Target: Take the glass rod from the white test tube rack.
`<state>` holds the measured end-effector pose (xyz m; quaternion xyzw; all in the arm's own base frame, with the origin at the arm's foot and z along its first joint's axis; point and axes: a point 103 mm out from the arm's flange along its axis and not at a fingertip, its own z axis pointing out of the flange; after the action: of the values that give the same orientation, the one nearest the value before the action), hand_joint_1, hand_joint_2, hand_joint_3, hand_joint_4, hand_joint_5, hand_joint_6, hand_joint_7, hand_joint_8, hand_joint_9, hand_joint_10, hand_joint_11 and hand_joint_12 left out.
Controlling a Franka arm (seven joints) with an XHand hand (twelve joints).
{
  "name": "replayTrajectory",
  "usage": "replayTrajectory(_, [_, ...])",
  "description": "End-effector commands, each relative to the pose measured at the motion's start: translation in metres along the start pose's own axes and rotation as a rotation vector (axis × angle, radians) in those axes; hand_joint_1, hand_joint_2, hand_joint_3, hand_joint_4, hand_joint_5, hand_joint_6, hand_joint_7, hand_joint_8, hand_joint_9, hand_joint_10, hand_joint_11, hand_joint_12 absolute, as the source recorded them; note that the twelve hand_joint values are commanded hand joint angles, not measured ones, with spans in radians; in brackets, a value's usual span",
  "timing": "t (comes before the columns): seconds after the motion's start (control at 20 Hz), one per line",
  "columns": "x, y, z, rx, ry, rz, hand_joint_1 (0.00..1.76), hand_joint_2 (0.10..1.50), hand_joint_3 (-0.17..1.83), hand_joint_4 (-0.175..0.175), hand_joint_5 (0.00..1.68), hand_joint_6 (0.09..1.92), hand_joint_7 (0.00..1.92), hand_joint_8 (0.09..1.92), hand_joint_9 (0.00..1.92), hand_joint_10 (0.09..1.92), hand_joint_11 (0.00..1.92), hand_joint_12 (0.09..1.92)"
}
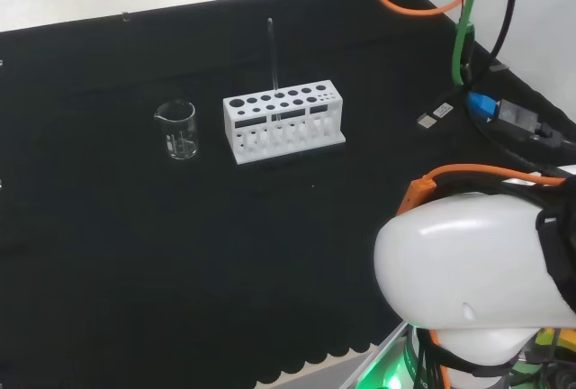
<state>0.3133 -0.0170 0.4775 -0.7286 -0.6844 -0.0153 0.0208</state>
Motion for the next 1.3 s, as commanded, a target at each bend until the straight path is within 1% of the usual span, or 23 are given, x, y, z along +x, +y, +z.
replayTrajectory(0.05, [0.011, 0.030, 0.008, 0.028, 0.000, -0.034, 0.35, 0.87, 0.33, -0.024, 0.08, 0.09, 0.00, 0.53, 0.03, 0.95, 0.02, 1.49])
replayTrajectory(0.25, [0.013, 0.049, 0.012, 0.036, -0.001, -0.042, 0.35, 0.88, 0.32, -0.027, 0.10, 0.09, 0.00, 0.62, 0.06, 0.96, 0.04, 1.49])
replayTrajectory(0.3, [0.015, 0.056, 0.013, 0.041, -0.013, -0.045, 0.35, 0.88, 0.32, -0.027, 0.10, 0.09, 0.00, 0.64, 0.07, 0.96, 0.05, 1.49])
replayTrajectory(0.35, [0.012, 0.060, 0.014, 0.081, -0.053, -0.010, 0.35, 0.88, 0.32, -0.028, 0.10, 0.09, 0.00, 0.66, 0.08, 0.96, 0.06, 1.49])
replayTrajectory(0.4, [0.012, 0.064, 0.015, 0.096, -0.063, 0.000, 0.35, 0.88, 0.32, -0.028, 0.11, 0.09, 0.00, 0.68, 0.09, 0.96, 0.06, 1.49])
replayTrajectory(0.45, [0.012, 0.066, 0.015, 0.070, -0.023, -0.007, 0.35, 0.88, 0.32, -0.029, 0.11, 0.09, 0.00, 0.71, 0.11, 0.96, 0.07, 1.49])
replayTrajectory(0.5, [0.013, 0.073, 0.017, 0.062, -0.006, -0.045, 0.35, 0.88, 0.32, -0.030, 0.12, 0.09, 0.00, 0.73, 0.12, 0.96, 0.08, 1.48])
replayTrajectory(0.55, [0.014, 0.079, 0.019, 0.099, -0.040, -0.023, 0.35, 0.88, 0.32, -0.031, 0.12, 0.09, 0.00, 0.75, 0.13, 0.96, 0.09, 1.48])
replayTrajectory(0.6, [0.015, 0.087, 0.021, 0.105, -0.043, -0.038, 0.35, 0.88, 0.32, -0.031, 0.12, 0.09, 0.00, 0.77, 0.15, 0.96, 0.10, 1.48])
replayTrajectory(0.65, [0.017, 0.098, 0.024, 0.117, -0.052, -0.040, 0.34, 0.88, 0.32, -0.032, 0.13, 0.09, 0.01, 0.79, 0.17, 0.96, 0.12, 1.48])
replayTrajectory(0.75, [0.020, 0.121, 0.031, 0.131, -0.045, -0.058, 0.34, 0.88, 0.32, -0.034, 0.13, 0.09, 0.02, 0.81, 0.20, 0.96, 0.15, 1.47])
replayTrajectory(0.85, [0.023, 0.141, 0.038, 0.130, -0.032, -0.075, 0.34, 0.89, 0.32, -0.035, 0.14, 0.09, 0.04, 0.82, 0.23, 0.95, 0.17, 1.47])
replayTrajectory(0.95, [0.025, 0.154, 0.046, 0.120, -0.042, -0.106, 0.34, 0.89, 0.32, -0.036, 0.14, 0.09, 0.06, 0.83, 0.27, 0.95, 0.22, 1.46])
replayTrajectory(1.05, [0.026, 0.163, 0.052, 0.114, -0.031, -0.127, 0.34, 0.89, 0.32, -0.038, 0.15, 0.09, 0.09, 0.85, 0.30, 0.94, 0.25, 1.45])
replayTrajectory(1.2, [0.026, 0.176, 0.057, 0.116, -0.017, -0.148, 0.34, 0.90, 0.32, -0.041, 0.16, 0.09, 0.12, 0.85, 0.33, 0.93, 0.28, 1.44])
replayTrajectory(1.3, [0.027, 0.184, 0.060, 0.121, -0.020, -0.169, 0.34, 0.90, 0.32, -0.043, 0.17, 0.09, 0.14, 0.86, 0.35, 0.93, 0.30, 1.43])
